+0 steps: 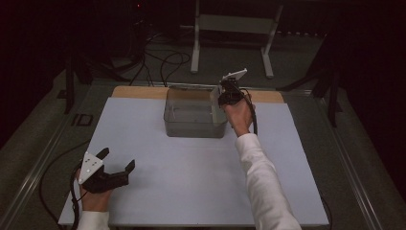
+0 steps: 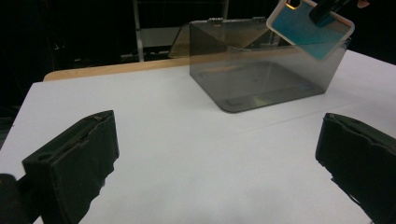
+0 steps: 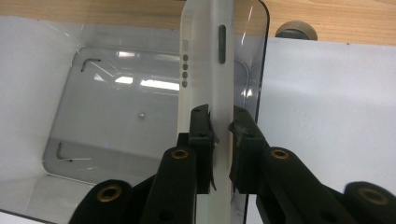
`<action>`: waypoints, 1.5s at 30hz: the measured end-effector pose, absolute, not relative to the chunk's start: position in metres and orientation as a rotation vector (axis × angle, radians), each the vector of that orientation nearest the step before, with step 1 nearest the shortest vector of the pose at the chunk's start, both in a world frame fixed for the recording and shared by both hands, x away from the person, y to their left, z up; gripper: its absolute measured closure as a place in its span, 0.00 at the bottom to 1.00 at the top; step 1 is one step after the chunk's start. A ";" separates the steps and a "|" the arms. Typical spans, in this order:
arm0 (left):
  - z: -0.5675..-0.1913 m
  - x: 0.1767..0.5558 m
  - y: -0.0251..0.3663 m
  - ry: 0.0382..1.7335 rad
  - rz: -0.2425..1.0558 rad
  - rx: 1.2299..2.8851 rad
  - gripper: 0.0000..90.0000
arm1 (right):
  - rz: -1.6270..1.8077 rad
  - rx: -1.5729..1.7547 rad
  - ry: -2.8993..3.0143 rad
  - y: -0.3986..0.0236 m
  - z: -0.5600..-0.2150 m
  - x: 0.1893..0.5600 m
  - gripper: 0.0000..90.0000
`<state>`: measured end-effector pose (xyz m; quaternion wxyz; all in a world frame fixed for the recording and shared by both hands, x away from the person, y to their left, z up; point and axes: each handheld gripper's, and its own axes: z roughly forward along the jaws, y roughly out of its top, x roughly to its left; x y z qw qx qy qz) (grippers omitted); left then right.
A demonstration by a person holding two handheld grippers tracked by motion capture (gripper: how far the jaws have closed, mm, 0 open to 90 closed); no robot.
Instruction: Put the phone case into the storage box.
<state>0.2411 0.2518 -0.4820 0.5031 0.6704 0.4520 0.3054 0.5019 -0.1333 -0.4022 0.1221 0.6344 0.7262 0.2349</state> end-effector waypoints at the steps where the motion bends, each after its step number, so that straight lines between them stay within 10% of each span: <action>1: -0.482 0.241 0.252 1.092 0.738 1.619 0.00 | 0.684 1.854 2.118 -0.134 -0.403 0.502 0.90; 45: -0.480 0.240 0.253 1.090 0.736 1.609 0.00 | 0.616 1.874 2.075 -0.128 -0.422 0.508 0.90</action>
